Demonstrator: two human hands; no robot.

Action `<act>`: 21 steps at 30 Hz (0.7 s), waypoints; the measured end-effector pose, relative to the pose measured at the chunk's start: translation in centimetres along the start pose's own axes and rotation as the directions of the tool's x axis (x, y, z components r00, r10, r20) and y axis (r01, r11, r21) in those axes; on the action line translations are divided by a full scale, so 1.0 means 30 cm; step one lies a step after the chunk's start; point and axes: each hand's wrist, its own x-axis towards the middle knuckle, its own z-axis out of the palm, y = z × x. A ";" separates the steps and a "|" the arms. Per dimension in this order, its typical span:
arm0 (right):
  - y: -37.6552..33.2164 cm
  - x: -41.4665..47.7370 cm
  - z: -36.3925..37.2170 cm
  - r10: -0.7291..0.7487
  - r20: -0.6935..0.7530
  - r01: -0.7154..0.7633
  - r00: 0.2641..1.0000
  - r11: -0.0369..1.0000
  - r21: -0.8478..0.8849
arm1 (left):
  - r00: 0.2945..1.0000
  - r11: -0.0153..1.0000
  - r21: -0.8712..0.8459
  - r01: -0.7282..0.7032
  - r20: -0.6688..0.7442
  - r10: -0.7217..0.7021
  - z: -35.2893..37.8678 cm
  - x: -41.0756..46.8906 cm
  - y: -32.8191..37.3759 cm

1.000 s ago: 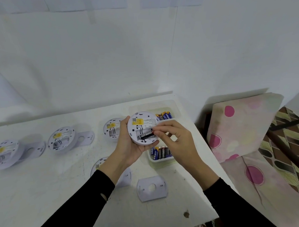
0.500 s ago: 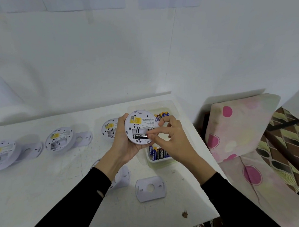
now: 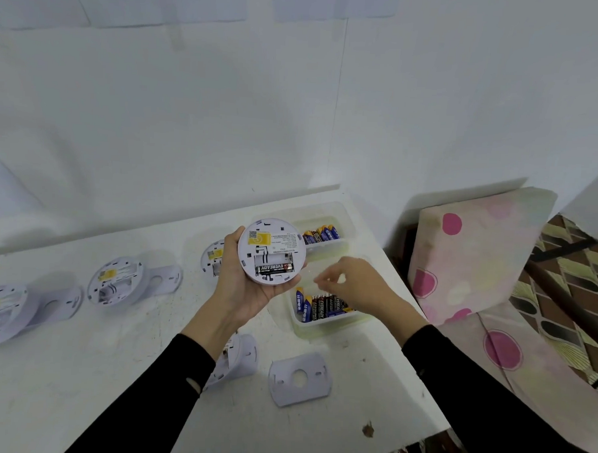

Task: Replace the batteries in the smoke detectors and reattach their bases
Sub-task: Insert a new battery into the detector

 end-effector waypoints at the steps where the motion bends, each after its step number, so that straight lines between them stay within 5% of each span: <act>1: 0.002 0.009 0.013 0.019 0.051 -0.014 0.999 0.995 -0.096 | 1.000 1.000 -0.005 0.001 0.003 -0.001 0.000 -0.002 -0.002; 4: -0.009 0.030 0.043 0.036 0.105 -0.007 0.994 0.965 -0.261 | 1.000 1.000 -0.025 -0.003 0.004 0.003 -0.003 -0.005 -0.004; 13: -0.034 0.020 0.045 -0.012 0.164 0.063 0.986 0.948 -0.312 | 1.000 0.999 -0.044 -0.004 0.020 0.005 -0.002 -0.014 -0.003; 17: -0.016 -0.013 0.023 -0.054 0.105 0.062 0.993 0.995 -0.073 | 1.000 0.999 -0.045 -0.009 0.023 0.010 -0.012 -0.011 -0.001; 21: -0.042 -0.044 -0.026 -0.061 -0.285 0.129 0.957 0.965 0.228 | 1.000 0.999 -0.044 -0.025 0.016 0.025 -0.021 -0.007 -0.003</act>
